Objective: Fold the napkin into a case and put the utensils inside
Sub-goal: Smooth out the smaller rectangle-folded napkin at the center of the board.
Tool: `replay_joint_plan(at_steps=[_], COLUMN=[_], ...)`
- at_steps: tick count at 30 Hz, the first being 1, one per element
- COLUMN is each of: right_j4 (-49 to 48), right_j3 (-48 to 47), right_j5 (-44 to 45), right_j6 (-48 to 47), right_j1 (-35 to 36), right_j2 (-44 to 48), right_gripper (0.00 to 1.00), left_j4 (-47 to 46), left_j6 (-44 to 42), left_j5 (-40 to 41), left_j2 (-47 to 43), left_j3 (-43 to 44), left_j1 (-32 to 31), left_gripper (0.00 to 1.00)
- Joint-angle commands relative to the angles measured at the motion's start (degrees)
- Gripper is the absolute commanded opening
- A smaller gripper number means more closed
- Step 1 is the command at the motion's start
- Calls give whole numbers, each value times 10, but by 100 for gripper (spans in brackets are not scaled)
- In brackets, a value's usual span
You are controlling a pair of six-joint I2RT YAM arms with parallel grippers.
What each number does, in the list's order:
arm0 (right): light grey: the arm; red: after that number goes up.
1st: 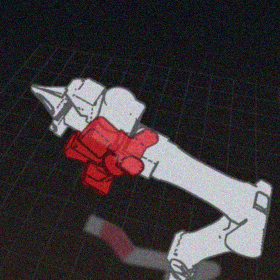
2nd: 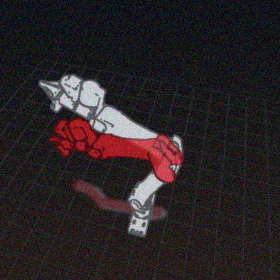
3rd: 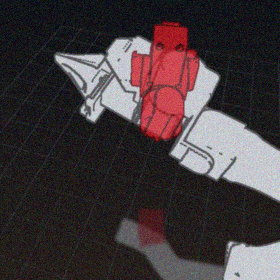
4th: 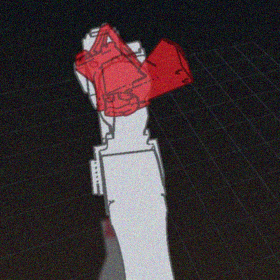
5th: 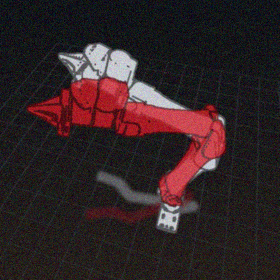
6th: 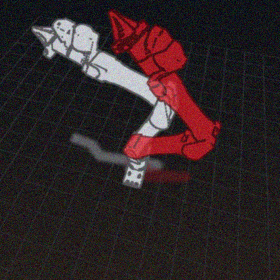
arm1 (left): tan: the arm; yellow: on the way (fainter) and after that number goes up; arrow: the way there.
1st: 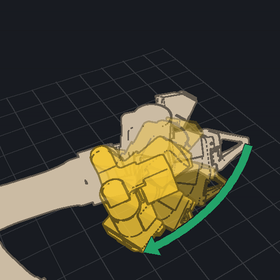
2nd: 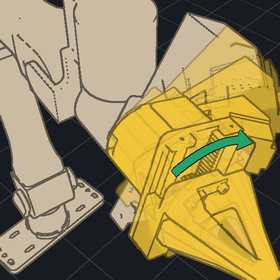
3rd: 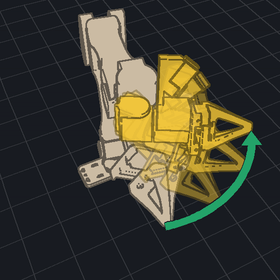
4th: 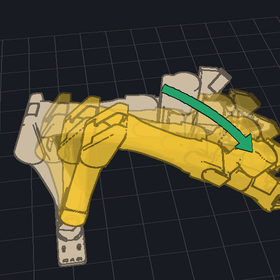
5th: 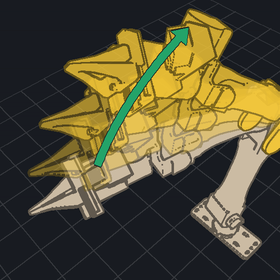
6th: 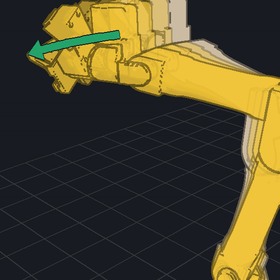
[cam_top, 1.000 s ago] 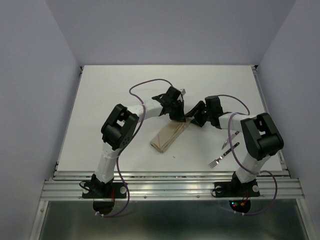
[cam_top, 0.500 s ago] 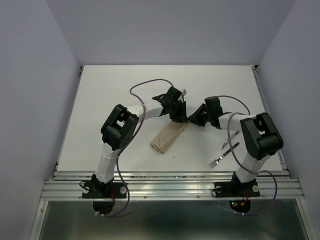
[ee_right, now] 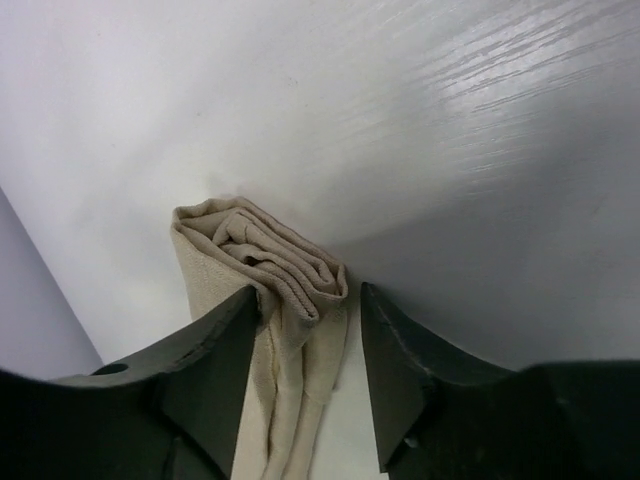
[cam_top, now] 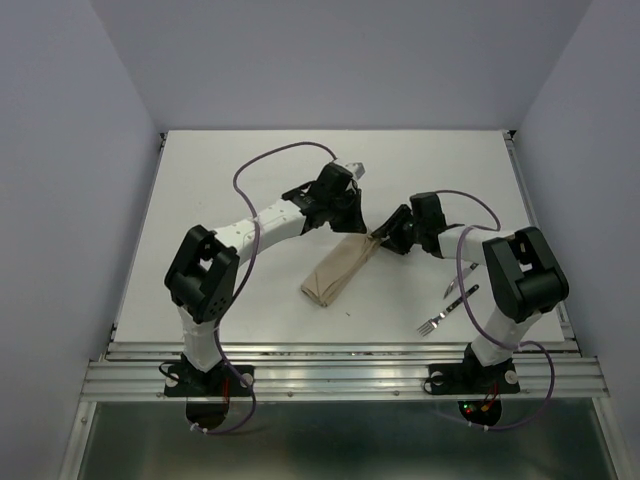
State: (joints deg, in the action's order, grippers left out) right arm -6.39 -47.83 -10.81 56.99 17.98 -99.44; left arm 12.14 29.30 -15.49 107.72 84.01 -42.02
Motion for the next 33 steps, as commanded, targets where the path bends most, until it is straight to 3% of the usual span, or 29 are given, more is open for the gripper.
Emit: replay_joint_plan(at_steps=[1,5,10,14,20,26,33], right_j4=[51,117,168,197,204,231,229], right_j3=[-8,-31,-58,-102,-145,-155,-165], right_j5=[40,89,124,126,131,176,184], right_j6=[-39,-73,-119,-138,-149,-135,-131], right_j1=[0,0,6,27,86,92,92], right_j2=[39,78,127,123,87,9,-57], right_gripper=[55,64,63,54,25,19,20], left_j4=[4,-18,-62,-79,-105,-90,-41], left_j6=[8,27,48,51,55,51,51], left_j5=[30,16,11,0,-10,0,-2], left_j2=[-54,-99,-153,-162,-155,-176,-243], left_j3=[-70,-163,-282,-317,-349,-341,-335], left_j1=[-3,-3,-3,-3,-3,-3,-3], left_gripper=[0,0,0,0,0,0,0])
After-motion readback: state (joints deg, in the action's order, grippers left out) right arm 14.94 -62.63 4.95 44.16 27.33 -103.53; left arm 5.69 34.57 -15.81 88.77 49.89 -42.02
